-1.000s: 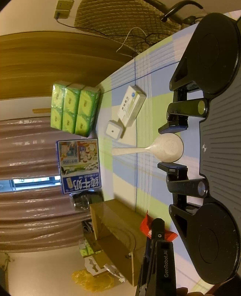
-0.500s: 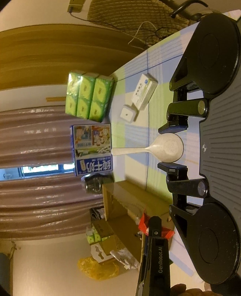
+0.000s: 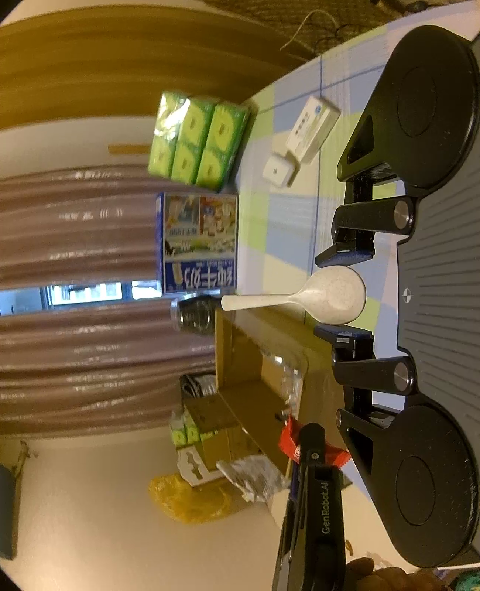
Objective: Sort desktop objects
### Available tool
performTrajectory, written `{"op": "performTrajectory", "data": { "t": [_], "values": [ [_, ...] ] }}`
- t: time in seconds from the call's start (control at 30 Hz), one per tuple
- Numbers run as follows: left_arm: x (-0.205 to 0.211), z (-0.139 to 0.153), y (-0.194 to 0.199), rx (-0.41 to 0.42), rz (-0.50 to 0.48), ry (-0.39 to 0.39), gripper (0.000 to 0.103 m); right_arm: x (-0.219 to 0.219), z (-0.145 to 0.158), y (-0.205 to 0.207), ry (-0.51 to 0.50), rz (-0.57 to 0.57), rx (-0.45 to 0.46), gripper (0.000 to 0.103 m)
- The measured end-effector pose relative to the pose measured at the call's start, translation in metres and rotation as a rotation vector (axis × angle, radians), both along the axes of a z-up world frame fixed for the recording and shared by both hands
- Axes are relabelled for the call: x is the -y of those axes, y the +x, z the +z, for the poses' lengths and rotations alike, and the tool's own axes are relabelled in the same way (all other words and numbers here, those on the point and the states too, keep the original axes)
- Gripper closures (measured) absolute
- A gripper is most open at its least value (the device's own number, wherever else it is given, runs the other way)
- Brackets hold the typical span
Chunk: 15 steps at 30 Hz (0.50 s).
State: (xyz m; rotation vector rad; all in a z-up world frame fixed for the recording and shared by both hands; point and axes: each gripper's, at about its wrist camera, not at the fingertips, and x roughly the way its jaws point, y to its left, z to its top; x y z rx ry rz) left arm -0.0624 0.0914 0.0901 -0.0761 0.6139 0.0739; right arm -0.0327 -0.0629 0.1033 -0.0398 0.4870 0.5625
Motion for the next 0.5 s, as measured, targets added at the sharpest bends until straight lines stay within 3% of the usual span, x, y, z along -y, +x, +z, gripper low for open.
{"op": "performTrajectory", "data": {
  "t": [0.5],
  "values": [
    [-0.058,0.008,-0.023,0.002,0.098,0.008,0.080,-0.061,-0.001,-0.004,-0.009,0.111,0.000,0.073]
  ]
}}
